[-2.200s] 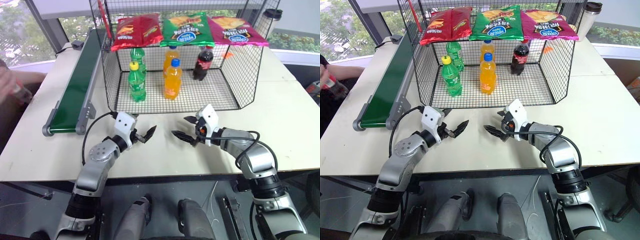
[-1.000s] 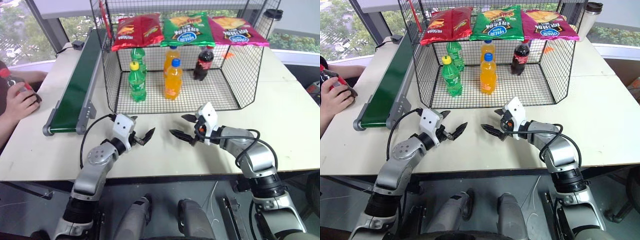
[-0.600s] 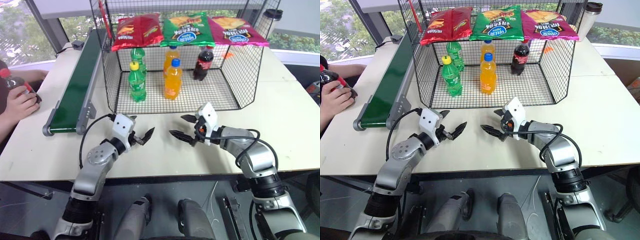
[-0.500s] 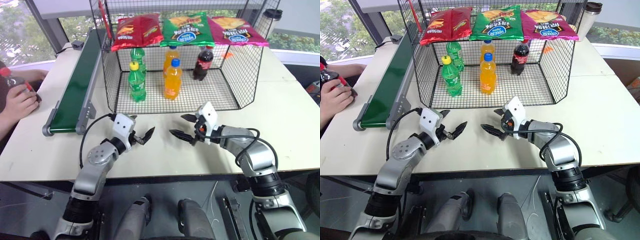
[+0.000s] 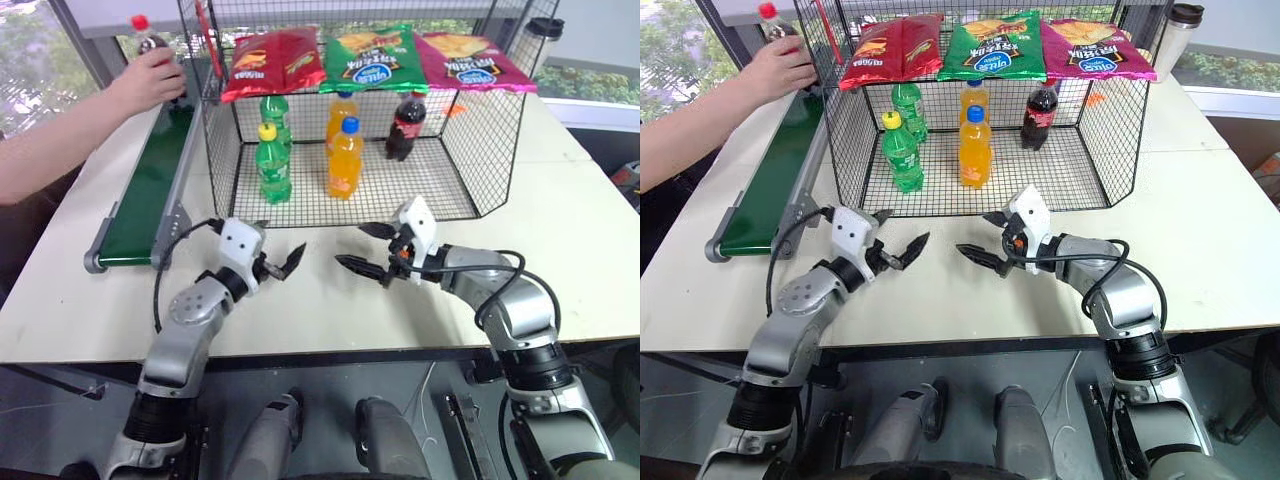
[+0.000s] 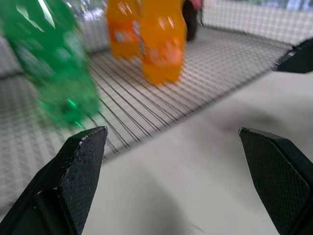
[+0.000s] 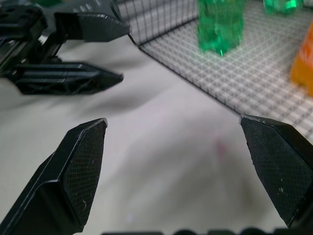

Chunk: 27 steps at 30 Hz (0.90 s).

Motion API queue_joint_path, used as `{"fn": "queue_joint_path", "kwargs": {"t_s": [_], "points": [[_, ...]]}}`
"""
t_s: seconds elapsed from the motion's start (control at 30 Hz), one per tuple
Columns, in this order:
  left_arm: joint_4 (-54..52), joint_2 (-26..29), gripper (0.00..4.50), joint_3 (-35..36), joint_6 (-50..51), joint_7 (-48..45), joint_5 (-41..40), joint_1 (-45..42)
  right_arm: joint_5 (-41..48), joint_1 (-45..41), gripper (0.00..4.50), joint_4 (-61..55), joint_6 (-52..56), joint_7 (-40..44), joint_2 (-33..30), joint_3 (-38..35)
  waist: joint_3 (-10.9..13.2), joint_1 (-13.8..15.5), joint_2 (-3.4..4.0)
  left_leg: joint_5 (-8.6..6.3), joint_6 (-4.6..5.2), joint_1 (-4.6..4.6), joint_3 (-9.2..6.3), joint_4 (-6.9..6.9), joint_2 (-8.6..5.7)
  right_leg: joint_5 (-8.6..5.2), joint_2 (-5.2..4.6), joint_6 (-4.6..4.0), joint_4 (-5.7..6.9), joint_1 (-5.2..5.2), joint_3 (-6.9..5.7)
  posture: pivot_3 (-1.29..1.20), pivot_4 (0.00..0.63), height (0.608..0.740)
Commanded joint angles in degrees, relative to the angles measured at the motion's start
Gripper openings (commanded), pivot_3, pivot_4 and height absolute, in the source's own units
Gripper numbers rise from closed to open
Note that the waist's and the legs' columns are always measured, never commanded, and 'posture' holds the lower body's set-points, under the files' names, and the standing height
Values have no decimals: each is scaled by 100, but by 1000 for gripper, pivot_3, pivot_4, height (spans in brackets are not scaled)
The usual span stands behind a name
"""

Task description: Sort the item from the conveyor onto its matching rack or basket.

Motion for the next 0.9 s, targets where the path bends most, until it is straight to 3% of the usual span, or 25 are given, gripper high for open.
{"fn": "queue_joint_path", "kwargs": {"t_s": [0.03, 0.23, 0.43, 0.9], "points": [[-571, 197, 4500, 512, 192, 136, -182, -133, 438, -186, 4484, -456, 218, 147, -70, -222, 0, 0, 0, 0, 0, 0, 0, 0, 0, 0, 0, 0, 0, 0, 0, 0, 150, 738], [-1491, 324, 4500, 1007, 933, 418, -582, -15, 1141, -400, 4484, -702, 675, 209, -30, -485, 0, 3, 0, -1, 1, -2, 0, 0, -1, 0, -1, 1, -2, 0, 0, 0, 150, 738], [-2144, 481, 4500, 1550, 1504, 624, -877, 479, 1258, -534, 4484, -843, 675, 343, -91, -302, -1, 2, -1, -1, 1, -1, 0, -1, 1, 0, 0, -1, -1, -1, 1, 0, 150, 738], [-979, 469, 4500, 2943, 1088, 1472, -685, 647, 1071, -594, 4484, -675, 376, 491, -87, 11, -1, 10, -2, -2, 0, -2, 2, -1, 4, 1, -1, -5, -10, 0, 0, 0, 150, 738]]}}
